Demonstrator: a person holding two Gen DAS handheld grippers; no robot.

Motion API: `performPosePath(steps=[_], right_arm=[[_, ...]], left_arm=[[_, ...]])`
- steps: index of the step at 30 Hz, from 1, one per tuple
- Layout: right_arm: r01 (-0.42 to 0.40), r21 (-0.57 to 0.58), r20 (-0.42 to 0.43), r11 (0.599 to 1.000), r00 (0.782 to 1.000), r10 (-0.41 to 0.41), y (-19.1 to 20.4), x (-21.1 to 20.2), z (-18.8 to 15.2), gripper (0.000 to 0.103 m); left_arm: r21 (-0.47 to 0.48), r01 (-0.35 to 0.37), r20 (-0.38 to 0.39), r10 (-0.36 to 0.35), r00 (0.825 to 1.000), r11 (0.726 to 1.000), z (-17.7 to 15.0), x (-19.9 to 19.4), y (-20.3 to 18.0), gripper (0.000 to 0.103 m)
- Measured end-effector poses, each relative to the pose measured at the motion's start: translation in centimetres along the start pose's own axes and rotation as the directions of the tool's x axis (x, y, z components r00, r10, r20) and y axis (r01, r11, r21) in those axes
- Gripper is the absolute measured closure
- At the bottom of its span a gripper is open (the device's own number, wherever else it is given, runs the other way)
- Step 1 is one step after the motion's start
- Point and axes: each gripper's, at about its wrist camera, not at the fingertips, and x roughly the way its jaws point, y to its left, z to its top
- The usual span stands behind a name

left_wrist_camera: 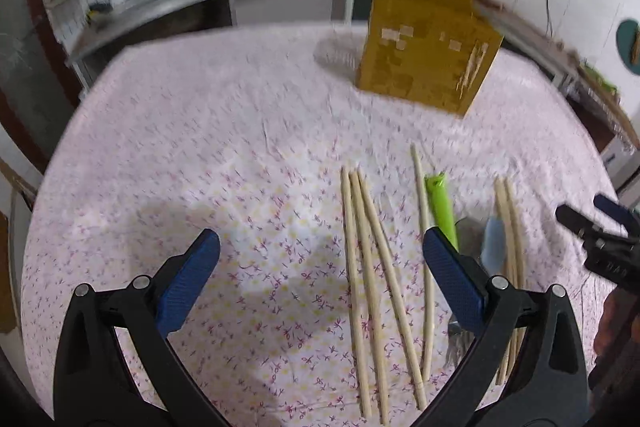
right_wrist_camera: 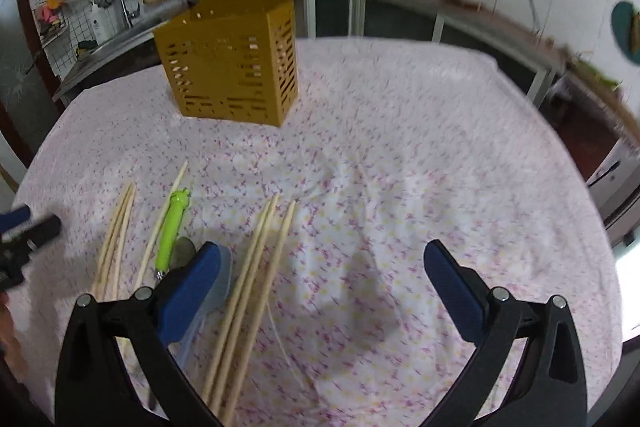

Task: Organize utensils
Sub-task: 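Lower and close the left tool on a chopstick while the right tool grasps another chopstick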

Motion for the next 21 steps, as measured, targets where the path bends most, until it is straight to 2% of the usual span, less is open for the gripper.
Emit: performPosePath(steps=[2,4,6,8,10,12,15,17,19,21], right_arm=[[-0.004,0.011,-0.046,1.0,0.999,0.004,0.1,1.3,0.8,0.004],[-0.022,0.026,-0.098,0.999,0.995,0.024,0.1,2.6,1.3,0.005],[-0.051,0.048,-0.161,0.998,0.985,0.058,-0.1,4.1,1.5,0.012],[-0.065,0.055,-0.208,0.996,0.975,0.075,0.0,5.2,1.7,0.032],[-0.092,0.088,-0.244,0.992,0.963,0.111,-0.3,6.0,1.7,0.042],[-0.124,0.119,-0.274,0.985,0.949,0.152,-0.5,6.6,1.9,0.044],[-0.139,0.11,-0.305,0.984,0.938,0.167,0.1,7.4,2.0,0.047],[-0.149,0.119,-0.332,0.982,0.926,0.18,0.5,7.9,2.0,0.053],[-0.144,0.124,-0.331,0.982,0.927,0.178,0.5,8.1,2.3,0.056],[-0.139,0.119,-0.332,0.983,0.927,0.172,0.7,8.4,2.6,0.057]], left_arm=[[-0.017,0.022,-0.058,-0.022,0.998,1.0,0.3,1.4,0.0,0.006],[-0.039,0.028,-0.092,-0.032,0.995,0.999,0.7,2.6,0.1,0.015],[-0.048,0.043,-0.129,-0.049,0.99,0.998,0.9,3.7,0.0,0.021],[-0.045,0.059,-0.149,-0.066,0.987,0.997,1.0,4.4,-0.2,0.022],[-0.039,0.041,-0.155,-0.047,0.987,0.998,1.1,4.7,-0.4,0.026],[-0.037,0.038,-0.161,-0.043,0.986,0.999,1.4,5.1,-0.5,0.028],[-0.042,0.041,-0.168,-0.048,0.985,0.998,2.0,5.2,-0.4,0.029],[-0.041,0.033,-0.18,-0.04,0.983,0.999,2.2,5.6,-0.5,0.034],[-0.045,0.034,-0.204,-0.043,0.978,0.998,2.4,6.1,-0.4,0.044],[-0.044,0.032,-0.22,-0.041,0.975,0.999,2.3,6.5,-0.3,0.047]])
